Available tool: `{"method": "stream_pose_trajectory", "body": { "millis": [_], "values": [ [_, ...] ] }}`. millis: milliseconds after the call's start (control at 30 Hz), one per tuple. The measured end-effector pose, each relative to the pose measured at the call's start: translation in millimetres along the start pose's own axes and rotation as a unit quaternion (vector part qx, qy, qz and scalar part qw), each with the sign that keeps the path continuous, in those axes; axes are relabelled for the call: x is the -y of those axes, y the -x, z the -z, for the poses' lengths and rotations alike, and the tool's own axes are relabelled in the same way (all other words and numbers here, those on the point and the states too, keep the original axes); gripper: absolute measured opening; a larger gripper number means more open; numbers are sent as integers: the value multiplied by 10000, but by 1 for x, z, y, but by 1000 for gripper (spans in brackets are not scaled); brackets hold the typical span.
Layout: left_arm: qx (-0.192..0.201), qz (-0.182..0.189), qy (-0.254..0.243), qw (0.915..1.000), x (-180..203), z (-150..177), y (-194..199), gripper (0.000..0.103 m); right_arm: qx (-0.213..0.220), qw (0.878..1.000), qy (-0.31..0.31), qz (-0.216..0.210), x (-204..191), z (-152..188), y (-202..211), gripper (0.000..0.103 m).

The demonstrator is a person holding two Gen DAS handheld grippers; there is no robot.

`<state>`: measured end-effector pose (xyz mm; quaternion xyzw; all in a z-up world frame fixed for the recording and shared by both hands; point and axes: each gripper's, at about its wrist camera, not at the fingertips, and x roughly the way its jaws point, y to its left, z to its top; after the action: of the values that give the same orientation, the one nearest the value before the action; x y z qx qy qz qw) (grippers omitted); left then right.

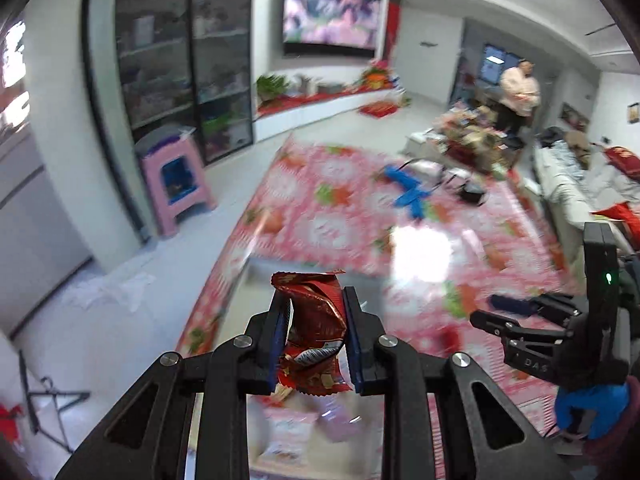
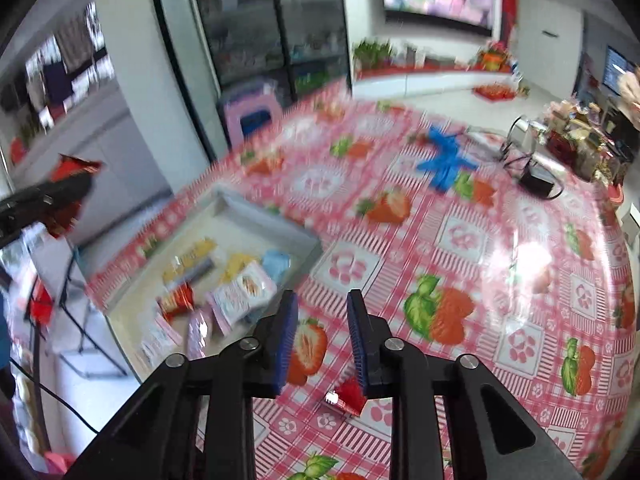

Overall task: Organize snacks
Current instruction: 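Lift both red packets and carry them over the white tray, then open both grippers to drop the red packets into the tray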

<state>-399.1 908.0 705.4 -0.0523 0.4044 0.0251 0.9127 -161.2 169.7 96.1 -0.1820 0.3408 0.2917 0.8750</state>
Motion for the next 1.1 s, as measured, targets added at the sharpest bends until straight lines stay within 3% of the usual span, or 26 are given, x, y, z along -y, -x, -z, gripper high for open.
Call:
{"method": "stream_pose_trajectory", "body": {
  "millis": [67, 133, 233, 333, 367, 400, 533, 700, 867, 1100],
  "values": [
    [-237, -56, 114, 9996, -10, 17, -18, 28, -302, 9989, -74, 340, 3, 10, -26, 91],
    [-441, -156, 190, 9987, -17, 35, -34, 28, -590, 9958, -94, 700, 8, 23, -52, 90],
    [-684, -162, 304, 9971, -20, 54, -56, 28, -1043, 9904, -395, 813, 23, 45, -82, 71],
    [-789, -205, 298, 9962, -17, 69, -67, 28, -1405, 9845, -805, 672, 37, 61, -105, 40],
    [-797, -231, 273, 9962, -16, 72, -71, 28, -1334, 9848, -821, 744, 39, 63, -105, 28],
    [-808, -302, 244, 9960, -15, 75, -75, 28, -1316, 9854, -758, 771, 37, 61, -103, 22],
    [-865, -413, 249, 9951, -17, 82, -82, 28, -915, 9920, -779, 377, 29, 38, -85, 22],
    [-944, -530, 302, 9937, -21, 84, -92, 28, -415, 9985, -292, -209, -21, -3, -59, 22],
    [-1022, -587, 368, 9924, -26, 88, -98, 28, -361, 9978, 165, -527, -67, -24, -67, 22],
    [-1111, -607, 427, 9910, -32, 92, -104, 28, -554, 9955, 408, -650, -94, -16, -84, 22]
  ]
}}
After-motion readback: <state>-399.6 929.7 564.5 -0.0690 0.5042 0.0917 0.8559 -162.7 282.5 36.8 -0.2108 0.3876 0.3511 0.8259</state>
